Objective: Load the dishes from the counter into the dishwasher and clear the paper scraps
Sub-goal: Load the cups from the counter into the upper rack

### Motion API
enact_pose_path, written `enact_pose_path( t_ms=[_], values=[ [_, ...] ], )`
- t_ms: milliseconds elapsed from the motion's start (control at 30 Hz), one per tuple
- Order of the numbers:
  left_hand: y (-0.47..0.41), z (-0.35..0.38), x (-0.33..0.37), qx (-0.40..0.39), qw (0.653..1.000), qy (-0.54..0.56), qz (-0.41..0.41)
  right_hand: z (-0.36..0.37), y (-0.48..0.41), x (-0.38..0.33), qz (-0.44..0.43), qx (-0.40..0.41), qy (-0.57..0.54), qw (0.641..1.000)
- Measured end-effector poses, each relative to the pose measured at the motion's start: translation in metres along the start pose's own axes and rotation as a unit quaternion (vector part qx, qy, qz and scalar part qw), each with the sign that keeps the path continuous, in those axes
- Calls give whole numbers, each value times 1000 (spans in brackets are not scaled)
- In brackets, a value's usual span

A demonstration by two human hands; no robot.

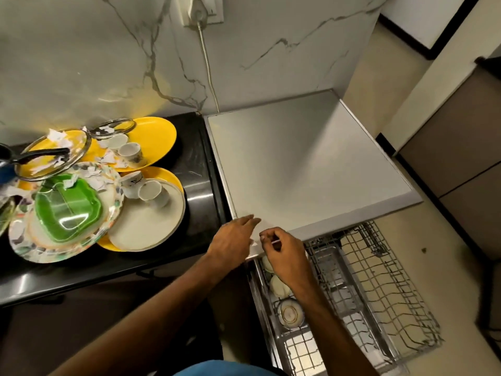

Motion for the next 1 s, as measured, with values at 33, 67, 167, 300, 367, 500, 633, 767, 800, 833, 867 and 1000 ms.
enact_pose_path(
  t_ms=[33,67,167,300,367,500,633,767,800,833,867,1000],
  values=[
    [6,-11,-14,14,1000,-2,-9,6,-3,-6,-3,-1,-2,1000],
    [13,-23,-31,28,999,-4,-18,12,-7,-14,-6,-1,-4,1000],
    [31,-52,-79,51,997,-9,-50,28,-14,-35,-17,-6,-17,1000],
    [46,-71,-146,78,990,-6,-114,53,-22,-64,-39,-23,-24,999],
    [50,-77,-178,86,986,-3,-141,67,-26,-77,-44,-22,-27,998],
    [48,-79,-215,88,983,24,-161,83,-31,-94,-43,-13,-34,998],
    [38,-74,-228,70,984,55,-153,90,-30,-97,-25,-5,-37,999],
    [32,-83,-228,91,986,39,-136,95,-27,-99,-12,4,-51,999],
    [32,-86,-228,104,984,42,-135,96,-26,-99,-10,6,-56,998],
    [33,-88,-226,114,983,51,-133,97,-26,-99,-6,6,-61,998],
    [34,-89,-223,120,983,60,-129,98,-26,-99,-2,4,-65,998],
    [40,-99,-183,148,984,80,-64,99,-24,-103,17,-1,-79,997]
  ],
)
Point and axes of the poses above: each hand's wrist, its own y-axis away from the middle knuckle, its own z-axis out of the palm, x = y × z, the point moved 8 cm from there along -y, towards the middle knuckle, and after that the axes turned 4 degrees about -x, right-handed, at the moved point
